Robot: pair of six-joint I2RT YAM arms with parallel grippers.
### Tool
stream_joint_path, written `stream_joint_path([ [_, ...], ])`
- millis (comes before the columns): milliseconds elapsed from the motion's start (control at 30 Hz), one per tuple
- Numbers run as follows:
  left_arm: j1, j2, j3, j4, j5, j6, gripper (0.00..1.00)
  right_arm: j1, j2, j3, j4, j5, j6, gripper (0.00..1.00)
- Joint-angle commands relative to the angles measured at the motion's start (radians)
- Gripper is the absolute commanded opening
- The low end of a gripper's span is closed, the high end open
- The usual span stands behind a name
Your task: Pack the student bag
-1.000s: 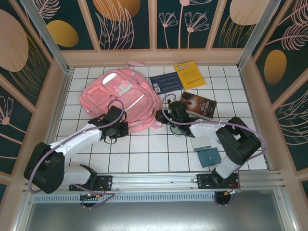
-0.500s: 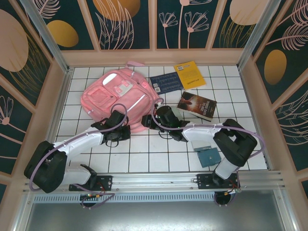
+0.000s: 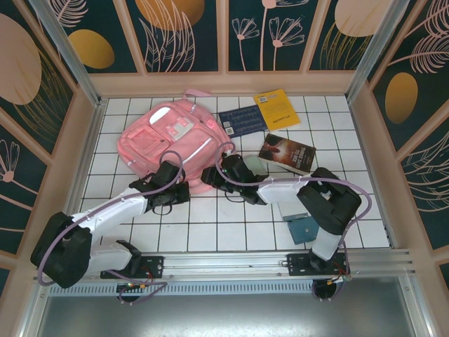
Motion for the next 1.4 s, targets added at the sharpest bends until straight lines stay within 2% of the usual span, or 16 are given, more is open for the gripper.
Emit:
stream_joint_path([
  [0,-0.01,-0.034,-0.002,0.017,0.014,0.002,0.0,0.019,0.029,-0.005,0.049,-0.029,0.063,0.46],
  [233,-0.011,-0.038,-0.023,0.04,0.027,0.004,0.0,0.013,0.066,0.076,0.007,-0.02,0.046,0.47],
  [367,-0.01,-0.041,-0.047,0.049,0.025,0.001,0.02,-0.006,0.098,0.111,0.001,-0.024,0.056,0.41],
  [500,-0.011,-0.059,-0.068,0.05,0.012,-0.017,0.33,-0.023,0.121,0.126,-0.012,-0.02,0.063,0.09],
  [567,-0.011,-0.074,-0.078,0.049,-0.001,-0.034,0.39,-0.027,0.118,0.122,-0.014,-0.008,0.061,0.0],
  [633,-0.01,-0.098,-0.087,0.037,-0.04,-0.058,0.45,-0.032,0.108,0.115,-0.013,-0.002,0.055,0.0],
  [733,-0.01,-0.157,-0.108,0.032,-0.102,-0.106,0.47,-0.034,0.092,0.112,-0.016,0.011,0.041,0.0],
  [933,-0.022,-0.227,-0.158,0.092,-0.118,-0.117,0.48,-0.033,0.089,0.117,-0.02,0.002,0.033,0.0],
  [1367,-0.087,-0.111,-0.143,0.094,-0.282,-0.002,0.41,-0.033,0.09,0.123,-0.019,-0.022,0.03,0.0],
])
